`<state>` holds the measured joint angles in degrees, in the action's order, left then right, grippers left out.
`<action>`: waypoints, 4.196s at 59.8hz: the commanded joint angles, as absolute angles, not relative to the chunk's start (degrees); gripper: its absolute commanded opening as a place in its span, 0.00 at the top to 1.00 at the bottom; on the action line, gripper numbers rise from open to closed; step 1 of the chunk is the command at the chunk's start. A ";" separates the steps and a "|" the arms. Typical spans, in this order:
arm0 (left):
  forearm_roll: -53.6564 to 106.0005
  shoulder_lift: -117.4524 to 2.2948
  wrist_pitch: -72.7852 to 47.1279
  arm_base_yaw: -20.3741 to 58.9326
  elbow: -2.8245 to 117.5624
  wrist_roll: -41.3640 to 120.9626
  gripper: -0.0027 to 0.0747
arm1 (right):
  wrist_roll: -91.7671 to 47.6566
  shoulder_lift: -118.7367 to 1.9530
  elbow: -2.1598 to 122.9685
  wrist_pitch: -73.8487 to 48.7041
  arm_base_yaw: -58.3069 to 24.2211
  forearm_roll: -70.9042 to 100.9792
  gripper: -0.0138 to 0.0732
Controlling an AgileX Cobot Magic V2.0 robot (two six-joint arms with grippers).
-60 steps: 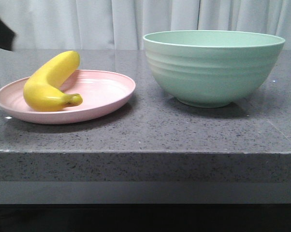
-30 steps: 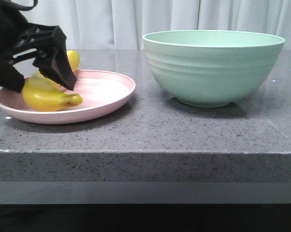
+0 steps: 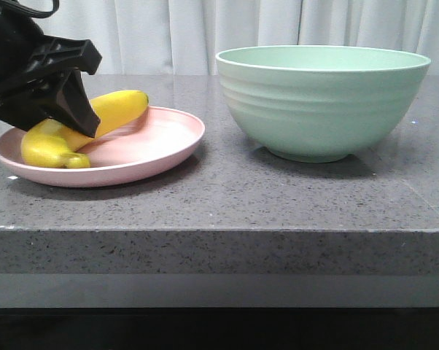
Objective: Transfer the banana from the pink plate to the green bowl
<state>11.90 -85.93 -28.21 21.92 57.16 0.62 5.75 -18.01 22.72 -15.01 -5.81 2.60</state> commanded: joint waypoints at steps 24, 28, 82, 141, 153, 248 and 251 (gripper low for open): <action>13.01 -80.21 -23.54 23.36 64.63 0.58 0.78 | 5.56 -19.03 24.71 -9.87 -5.47 2.19 0.19; 13.01 -78.50 -25.00 24.73 66.75 0.58 0.80 | 5.56 -19.03 24.71 -9.87 -5.47 2.19 0.19; 13.01 -74.93 -27.22 46.26 70.70 0.69 0.80 | 5.56 -27.53 27.74 -5.89 -20.46 34.40 0.19; 13.01 -75.28 -27.22 46.26 70.70 0.69 0.80 | 5.56 -64.04 50.55 2.95 -31.74 34.40 0.19; 13.01 -75.29 -27.22 46.26 70.70 0.69 0.80 | 5.56 -67.03 52.51 1.36 -31.74 34.58 0.19; 12.48 -75.29 -27.29 46.26 70.70 0.69 0.21 | -7.60 -73.47 76.38 -8.03 -20.71 32.63 0.79; 12.48 -75.29 -27.22 46.26 70.70 0.69 0.21 | -10.26 -75.52 79.77 -11.11 -18.85 32.22 0.79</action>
<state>11.83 -77.29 -31.18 45.74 68.77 0.65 -5.68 -74.36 73.12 -10.26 -21.70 33.04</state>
